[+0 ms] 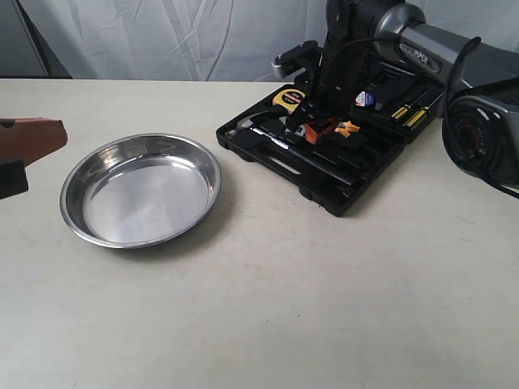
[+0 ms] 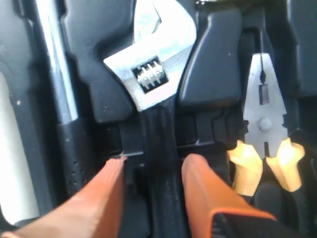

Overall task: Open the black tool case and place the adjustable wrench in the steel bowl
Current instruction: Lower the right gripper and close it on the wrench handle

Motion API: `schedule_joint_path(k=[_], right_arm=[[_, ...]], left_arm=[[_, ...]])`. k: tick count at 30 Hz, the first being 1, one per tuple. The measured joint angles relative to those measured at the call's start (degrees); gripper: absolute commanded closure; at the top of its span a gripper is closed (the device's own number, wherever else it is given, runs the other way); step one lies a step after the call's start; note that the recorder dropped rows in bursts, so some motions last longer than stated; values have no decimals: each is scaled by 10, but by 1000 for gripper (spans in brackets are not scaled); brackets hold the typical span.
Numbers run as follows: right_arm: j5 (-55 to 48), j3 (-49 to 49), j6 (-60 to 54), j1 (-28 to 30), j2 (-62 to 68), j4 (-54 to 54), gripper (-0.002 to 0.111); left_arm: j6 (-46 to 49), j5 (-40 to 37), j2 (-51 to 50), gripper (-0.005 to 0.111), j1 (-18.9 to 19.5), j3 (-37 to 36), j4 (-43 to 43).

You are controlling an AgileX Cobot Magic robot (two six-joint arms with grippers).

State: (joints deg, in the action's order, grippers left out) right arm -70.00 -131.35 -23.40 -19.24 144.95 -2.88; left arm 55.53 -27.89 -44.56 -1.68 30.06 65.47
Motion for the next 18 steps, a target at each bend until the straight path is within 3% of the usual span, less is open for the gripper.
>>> schedule_joint_path(k=[18], right_arm=[[30,0,1,0,17,-9,69]], left_arm=[[0,0,0,107,0,0,0]])
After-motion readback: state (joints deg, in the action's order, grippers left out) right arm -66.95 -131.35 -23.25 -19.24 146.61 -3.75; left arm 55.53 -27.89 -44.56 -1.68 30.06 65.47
